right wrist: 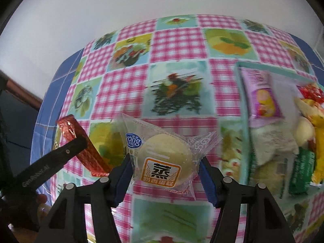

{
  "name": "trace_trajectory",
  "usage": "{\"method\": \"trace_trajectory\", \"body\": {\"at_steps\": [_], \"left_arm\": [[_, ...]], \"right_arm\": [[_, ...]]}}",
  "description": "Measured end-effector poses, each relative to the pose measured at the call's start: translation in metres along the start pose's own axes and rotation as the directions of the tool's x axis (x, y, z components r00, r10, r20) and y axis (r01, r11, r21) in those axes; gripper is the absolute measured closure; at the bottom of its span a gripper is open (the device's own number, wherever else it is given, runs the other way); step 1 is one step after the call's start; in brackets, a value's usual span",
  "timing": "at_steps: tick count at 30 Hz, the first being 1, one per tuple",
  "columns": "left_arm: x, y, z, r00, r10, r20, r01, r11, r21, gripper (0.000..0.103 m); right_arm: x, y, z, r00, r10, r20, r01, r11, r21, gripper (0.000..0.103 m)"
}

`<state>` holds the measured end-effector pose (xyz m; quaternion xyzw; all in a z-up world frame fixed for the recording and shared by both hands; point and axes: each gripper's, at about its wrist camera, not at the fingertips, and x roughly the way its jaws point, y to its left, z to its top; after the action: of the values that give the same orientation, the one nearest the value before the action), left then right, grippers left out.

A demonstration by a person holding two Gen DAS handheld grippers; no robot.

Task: Organize snacks

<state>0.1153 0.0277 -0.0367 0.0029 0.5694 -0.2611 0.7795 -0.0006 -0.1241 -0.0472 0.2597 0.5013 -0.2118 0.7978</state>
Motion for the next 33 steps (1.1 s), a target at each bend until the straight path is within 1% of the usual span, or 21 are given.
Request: {"method": "trace_trajectory", "body": {"at_steps": [7, 13, 17, 20, 25, 30, 33], "left_arm": [[-0.011, -0.053, -0.008, 0.999, -0.006, 0.038, 0.004, 0.999, 0.046, 0.058], [-0.019, -0.082, -0.017, 0.997, -0.001, 0.078, -0.004, 0.998, 0.068, 0.058], [-0.025, -0.101, -0.02, 0.994, -0.001, 0.106, -0.008, 0.997, 0.083, 0.058], [-0.031, -0.117, -0.024, 0.991, -0.015, 0.131, 0.001, 0.994, 0.109, 0.058], [-0.037, -0.146, -0.031, 0.985, -0.042, 0.165, 0.013, 0.985, 0.173, 0.058], [-0.037, -0.169, -0.039, 0.983, -0.069, 0.168, 0.031, 0.975, 0.22, 0.058], [-0.032, -0.182, -0.043, 0.984, -0.089, 0.153, 0.05, 0.968, 0.244, 0.058]], "right_arm": [[-0.023, -0.031, 0.001, 0.999, -0.022, 0.044, 0.021, 0.999, 0.03, 0.038], [-0.043, -0.055, 0.004, 0.995, -0.04, 0.088, 0.035, 0.998, 0.058, 0.038], [-0.051, -0.07, 0.005, 0.994, -0.046, 0.098, 0.038, 0.996, 0.084, 0.038], [-0.059, -0.083, 0.007, 0.992, -0.05, 0.114, 0.038, 0.994, 0.107, 0.038], [-0.07, -0.105, 0.011, 0.988, -0.08, 0.134, 0.06, 0.988, 0.144, 0.038], [-0.073, -0.135, 0.013, 0.985, -0.111, 0.13, 0.084, 0.976, 0.202, 0.038], [-0.074, -0.152, 0.012, 0.984, -0.129, 0.121, 0.098, 0.968, 0.233, 0.038]]}}
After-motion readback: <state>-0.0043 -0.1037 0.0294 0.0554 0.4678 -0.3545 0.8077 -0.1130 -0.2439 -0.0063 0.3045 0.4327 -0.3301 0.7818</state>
